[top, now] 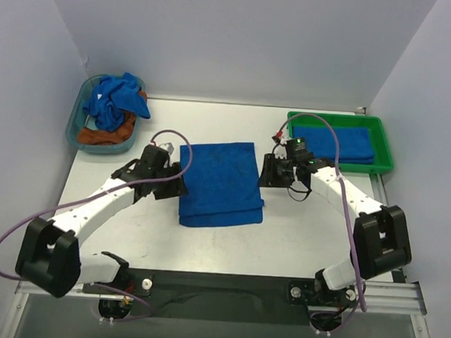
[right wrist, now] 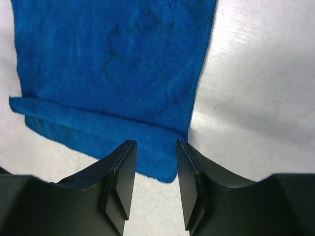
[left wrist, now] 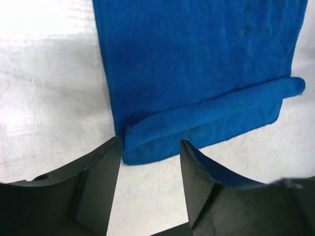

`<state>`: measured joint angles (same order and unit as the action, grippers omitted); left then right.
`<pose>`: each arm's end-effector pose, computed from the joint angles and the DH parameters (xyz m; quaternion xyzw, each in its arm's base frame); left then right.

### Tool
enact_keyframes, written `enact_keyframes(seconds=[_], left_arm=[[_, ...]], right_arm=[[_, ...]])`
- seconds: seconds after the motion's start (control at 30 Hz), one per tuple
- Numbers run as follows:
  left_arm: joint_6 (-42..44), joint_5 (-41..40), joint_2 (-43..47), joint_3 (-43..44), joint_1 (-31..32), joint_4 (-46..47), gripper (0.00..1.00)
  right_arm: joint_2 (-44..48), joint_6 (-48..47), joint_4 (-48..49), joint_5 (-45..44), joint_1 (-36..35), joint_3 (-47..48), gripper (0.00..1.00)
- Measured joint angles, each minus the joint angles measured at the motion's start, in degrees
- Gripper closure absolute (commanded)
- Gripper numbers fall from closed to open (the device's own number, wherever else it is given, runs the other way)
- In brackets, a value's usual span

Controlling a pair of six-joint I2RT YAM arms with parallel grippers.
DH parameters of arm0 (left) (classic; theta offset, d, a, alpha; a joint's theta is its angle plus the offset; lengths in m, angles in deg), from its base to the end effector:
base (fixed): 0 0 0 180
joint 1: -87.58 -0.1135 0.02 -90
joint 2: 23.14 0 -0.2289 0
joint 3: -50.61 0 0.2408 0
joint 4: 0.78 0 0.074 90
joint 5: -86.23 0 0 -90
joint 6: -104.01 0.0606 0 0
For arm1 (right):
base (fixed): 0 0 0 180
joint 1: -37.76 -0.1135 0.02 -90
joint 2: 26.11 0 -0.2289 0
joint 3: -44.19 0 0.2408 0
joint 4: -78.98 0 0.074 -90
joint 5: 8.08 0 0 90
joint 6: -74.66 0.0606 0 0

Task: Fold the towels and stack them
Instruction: Fold the towel

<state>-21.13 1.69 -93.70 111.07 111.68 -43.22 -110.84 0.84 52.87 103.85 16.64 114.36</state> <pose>0.2373 -0.1125 0.1805 -0.0758 0.9431 -0.1977 0.2565 0.3004 0.1403 0.1960 -0.1178 0.8879 0.2948 0.3329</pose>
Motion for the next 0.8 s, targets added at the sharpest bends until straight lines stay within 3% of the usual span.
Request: enact_keyframes(seconds=[0.27,0.37,0.8], left_arm=[[2.32,-1.77,-16.59,8.33,4.11,0.81,0.58],[2.82,-2.14,-19.47,8.44,5.70,0.57,0.59],[2.67,-4.72,-17.27,2.16,12.37,0.61,0.58]], right_arm=[[-12.26,0.09,0.35,-3.41,-3.87,4.96,0.66],[-14.19,0.07,0.26,-4.35,-5.25,5.01,0.67],[-12.79,0.00,0.55,-6.32,-10.01,0.31,0.67]])
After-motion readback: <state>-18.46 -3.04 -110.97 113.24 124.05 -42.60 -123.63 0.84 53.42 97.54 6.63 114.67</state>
